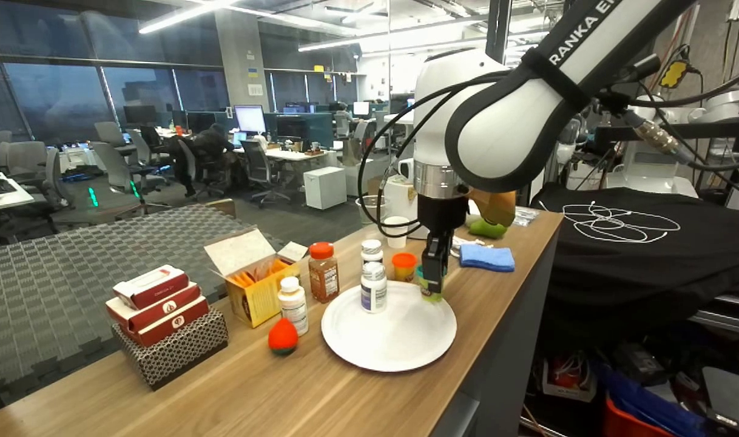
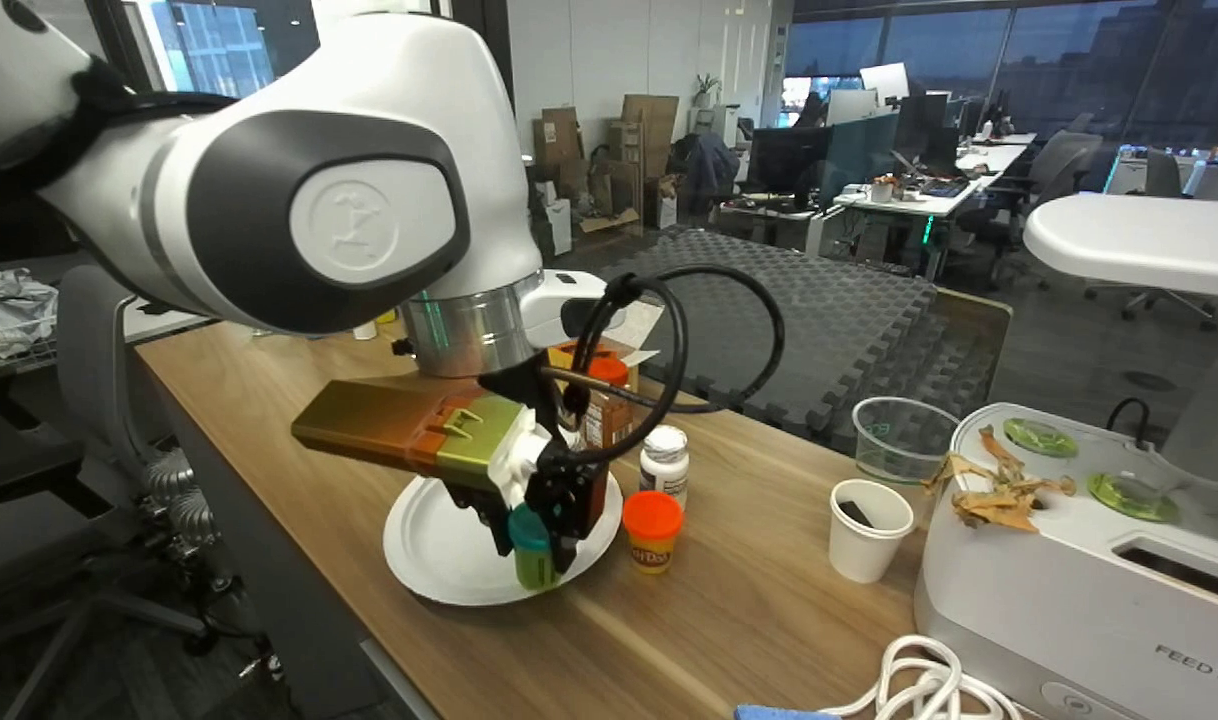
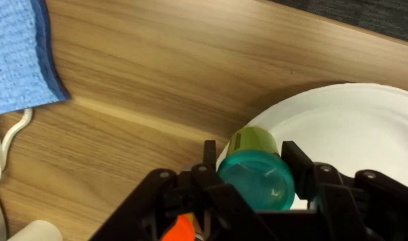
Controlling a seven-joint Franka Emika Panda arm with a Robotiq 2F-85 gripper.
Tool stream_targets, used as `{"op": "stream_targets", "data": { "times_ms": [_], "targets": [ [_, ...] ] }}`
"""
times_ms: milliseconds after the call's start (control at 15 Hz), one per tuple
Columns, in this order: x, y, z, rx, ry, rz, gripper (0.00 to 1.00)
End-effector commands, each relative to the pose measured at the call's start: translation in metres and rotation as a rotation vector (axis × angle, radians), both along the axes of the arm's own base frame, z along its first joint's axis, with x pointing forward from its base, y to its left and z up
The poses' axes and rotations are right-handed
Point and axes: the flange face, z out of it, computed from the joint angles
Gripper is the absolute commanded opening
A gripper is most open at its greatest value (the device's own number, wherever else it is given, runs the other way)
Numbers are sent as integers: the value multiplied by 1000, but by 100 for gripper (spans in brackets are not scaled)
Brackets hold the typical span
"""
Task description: Pick up the bottles and small containers from the table and put them on the plate.
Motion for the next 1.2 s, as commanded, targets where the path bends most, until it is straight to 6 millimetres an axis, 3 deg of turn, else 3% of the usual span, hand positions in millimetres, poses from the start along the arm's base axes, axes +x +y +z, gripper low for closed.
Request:
{"op": "stream_targets", "data": {
  "times_ms": [0, 333, 1133],
  "targets": [
    [1, 18, 12, 5, -43, 41, 27],
    [7, 28, 11, 17, -68, 62, 27],
    [22, 20, -13, 23, -94, 21, 27]
  ]
}}
